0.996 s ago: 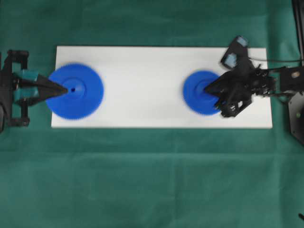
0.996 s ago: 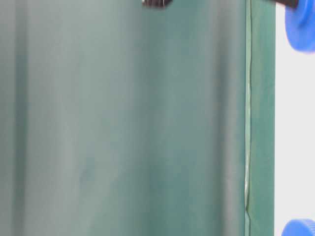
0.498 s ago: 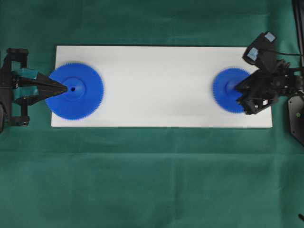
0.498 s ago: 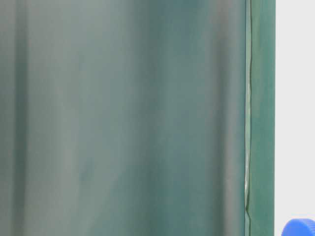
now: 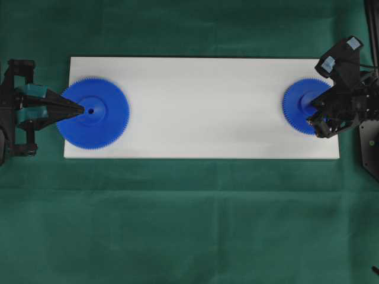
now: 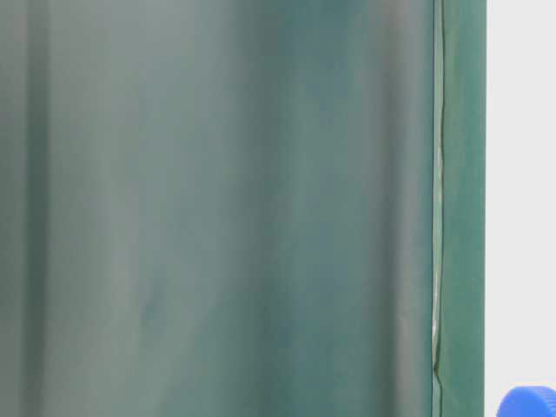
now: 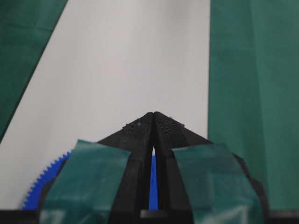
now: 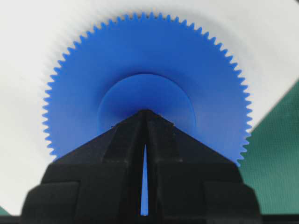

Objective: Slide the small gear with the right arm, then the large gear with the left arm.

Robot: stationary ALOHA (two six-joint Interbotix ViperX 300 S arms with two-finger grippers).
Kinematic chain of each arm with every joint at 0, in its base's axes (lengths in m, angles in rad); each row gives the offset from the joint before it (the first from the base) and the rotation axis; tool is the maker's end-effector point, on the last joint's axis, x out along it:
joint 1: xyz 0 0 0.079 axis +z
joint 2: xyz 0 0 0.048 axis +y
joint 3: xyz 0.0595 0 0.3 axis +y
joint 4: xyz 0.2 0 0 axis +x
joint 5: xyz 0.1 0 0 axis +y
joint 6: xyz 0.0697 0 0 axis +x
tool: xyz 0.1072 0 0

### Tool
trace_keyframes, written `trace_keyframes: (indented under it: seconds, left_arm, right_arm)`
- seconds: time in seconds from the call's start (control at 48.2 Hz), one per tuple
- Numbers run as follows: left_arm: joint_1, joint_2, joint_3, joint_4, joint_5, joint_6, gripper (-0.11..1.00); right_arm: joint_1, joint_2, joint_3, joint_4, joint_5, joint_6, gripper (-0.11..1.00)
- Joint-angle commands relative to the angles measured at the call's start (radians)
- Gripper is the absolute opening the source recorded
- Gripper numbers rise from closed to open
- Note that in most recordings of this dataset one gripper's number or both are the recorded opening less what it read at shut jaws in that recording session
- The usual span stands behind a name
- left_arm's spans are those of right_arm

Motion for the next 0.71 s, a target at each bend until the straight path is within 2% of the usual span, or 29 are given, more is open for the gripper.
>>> trace_keyframes:
  seconds: [0.0,0.353,0.685]
  left_arm:
    - [0.003,0.005,-0.018,0.002,-0.005,-0.002,0.00]
    - [0.003,0.006,-0.018,0.002,-0.002,-0.002,0.00]
    - [0.003,0.006,-0.018,0.002,-0.003,-0.002,0.00]
  right_arm:
    - [0.003,0.035,0.049,0.003,-0.029,0.002,0.50]
    - [0.008,0.037,0.029,-0.002,-0.009,-0.005,0.50]
    - [0.034,-0.026,-0.048,-0.097,0.044,-0.006,0.50]
